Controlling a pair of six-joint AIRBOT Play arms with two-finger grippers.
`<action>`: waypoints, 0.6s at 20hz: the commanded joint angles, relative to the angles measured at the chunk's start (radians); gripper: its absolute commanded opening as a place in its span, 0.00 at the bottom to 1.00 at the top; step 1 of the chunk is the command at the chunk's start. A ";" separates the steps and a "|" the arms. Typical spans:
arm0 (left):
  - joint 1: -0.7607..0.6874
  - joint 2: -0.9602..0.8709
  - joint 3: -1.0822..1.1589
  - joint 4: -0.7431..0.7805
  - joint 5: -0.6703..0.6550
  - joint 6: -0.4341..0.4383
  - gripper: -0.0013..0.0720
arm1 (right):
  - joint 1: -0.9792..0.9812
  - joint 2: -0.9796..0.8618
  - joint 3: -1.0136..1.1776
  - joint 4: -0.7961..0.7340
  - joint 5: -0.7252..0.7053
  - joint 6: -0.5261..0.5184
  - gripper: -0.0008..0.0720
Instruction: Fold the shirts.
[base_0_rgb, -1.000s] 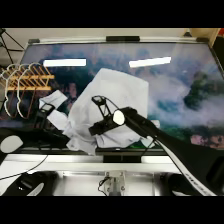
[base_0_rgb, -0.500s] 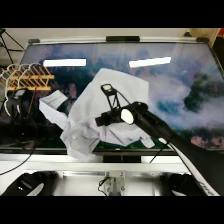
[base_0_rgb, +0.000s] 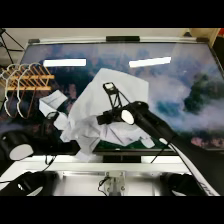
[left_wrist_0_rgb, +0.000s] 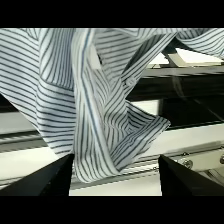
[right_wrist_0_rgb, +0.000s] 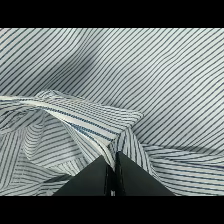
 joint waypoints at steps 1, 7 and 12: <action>-0.047 -0.051 -0.031 0.093 0.027 -0.053 0.84 | 0.000 0.014 0.001 -0.007 -0.001 0.004 0.12; -0.046 -0.068 0.031 0.312 0.028 -0.053 0.13 | -0.001 0.167 0.001 -0.178 0.000 0.021 0.12; 0.024 -0.068 0.434 0.391 0.196 0.035 0.10 | -0.001 0.406 0.002 -0.469 -0.104 0.037 0.12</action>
